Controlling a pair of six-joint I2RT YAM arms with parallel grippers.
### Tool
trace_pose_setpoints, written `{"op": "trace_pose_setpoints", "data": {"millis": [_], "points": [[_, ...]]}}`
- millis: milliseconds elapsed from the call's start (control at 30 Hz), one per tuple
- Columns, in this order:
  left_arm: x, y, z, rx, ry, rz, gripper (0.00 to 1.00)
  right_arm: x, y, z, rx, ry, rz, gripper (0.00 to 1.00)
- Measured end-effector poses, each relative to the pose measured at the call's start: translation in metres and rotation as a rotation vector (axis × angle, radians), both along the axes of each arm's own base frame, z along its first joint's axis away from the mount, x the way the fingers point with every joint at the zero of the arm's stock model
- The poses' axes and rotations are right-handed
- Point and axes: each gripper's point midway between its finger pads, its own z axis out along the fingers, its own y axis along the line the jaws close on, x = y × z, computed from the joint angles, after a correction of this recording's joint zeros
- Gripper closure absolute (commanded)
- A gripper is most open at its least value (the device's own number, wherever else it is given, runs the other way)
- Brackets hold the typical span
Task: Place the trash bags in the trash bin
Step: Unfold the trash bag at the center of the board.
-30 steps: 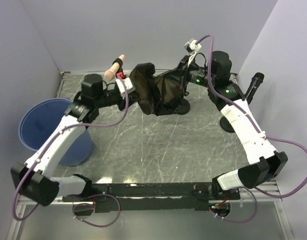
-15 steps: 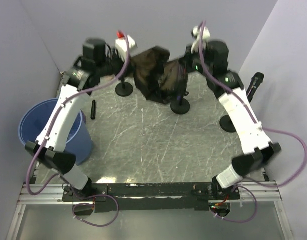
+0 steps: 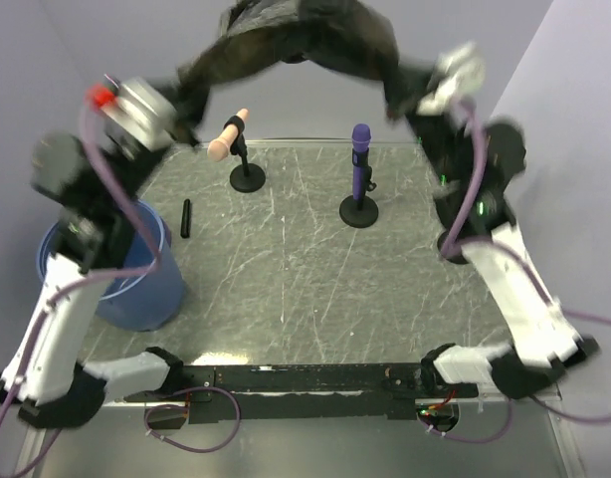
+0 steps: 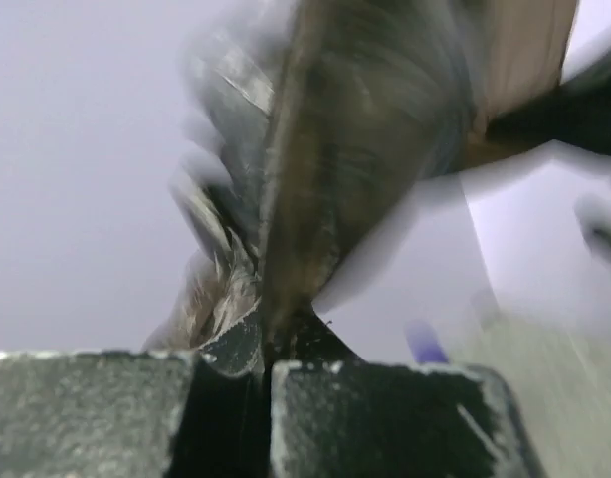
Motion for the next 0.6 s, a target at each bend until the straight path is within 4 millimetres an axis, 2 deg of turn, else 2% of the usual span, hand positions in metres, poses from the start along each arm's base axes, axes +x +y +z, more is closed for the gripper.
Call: {"op": "trace_pose_setpoints", "data": {"millis": [33,67,100,133,167,200,233,267,300,333,367,400,467,500,533,600], "points": [[0.003,-0.004,-0.031,0.033,0.036,0.002,1.00,-0.001,0.009,-0.041,-0.040,0.059,0.015,1.00],[0.011,-0.010,-0.077,0.076,0.103,0.006,0.99,-0.003,0.012,-0.080,-0.081,0.126,0.022,1.00],[0.024,-0.018,-0.133,0.139,0.203,0.006,0.99,-0.004,0.014,-0.117,-0.123,0.196,0.030,1.00],[0.035,-0.027,-0.196,0.216,0.324,0.000,0.99,-0.001,0.019,-0.166,-0.179,0.306,0.043,1.00],[0.042,-0.033,-0.269,0.311,0.484,-0.012,0.99,0.001,0.024,-0.210,-0.232,0.411,0.060,1.00],[0.039,-0.035,-0.360,0.435,0.704,-0.033,0.99,-0.006,0.026,-0.272,-0.305,0.560,0.092,1.00],[0.031,-0.031,-0.412,0.507,0.845,-0.041,0.99,-0.011,0.029,-0.320,-0.366,0.677,0.117,1.00],[0.010,-0.021,-0.468,0.585,1.021,-0.047,0.99,-0.024,0.027,-0.375,-0.439,0.820,0.142,1.00],[-0.010,-0.012,-0.497,0.634,1.134,-0.051,0.99,-0.045,0.022,-0.420,-0.507,0.948,0.170,1.00],[-0.025,-0.005,-0.503,0.652,1.195,-0.056,0.99,-0.065,0.016,-0.445,-0.555,1.036,0.197,1.00],[-0.028,-0.006,-0.493,0.637,1.180,-0.061,0.99,-0.077,0.013,-0.451,-0.576,1.071,0.212,1.00],[-0.025,-0.008,-0.471,0.605,1.140,-0.058,0.99,-0.082,0.012,-0.444,-0.575,1.063,0.223,1.00],[-0.007,-0.016,-0.404,0.517,0.997,-0.039,0.99,-0.078,0.017,-0.403,-0.549,0.984,0.228,1.00],[0.009,-0.020,-0.354,0.450,0.894,-0.011,0.99,-0.068,0.020,-0.371,-0.523,0.923,0.222,1.00],[0.023,-0.022,-0.307,0.387,0.798,0.016,0.99,-0.050,0.023,-0.326,-0.478,0.842,0.198,1.00],[0.042,-0.022,-0.238,0.296,0.661,0.066,0.99,-0.013,0.025,-0.257,-0.403,0.721,0.145,1.00]]}}
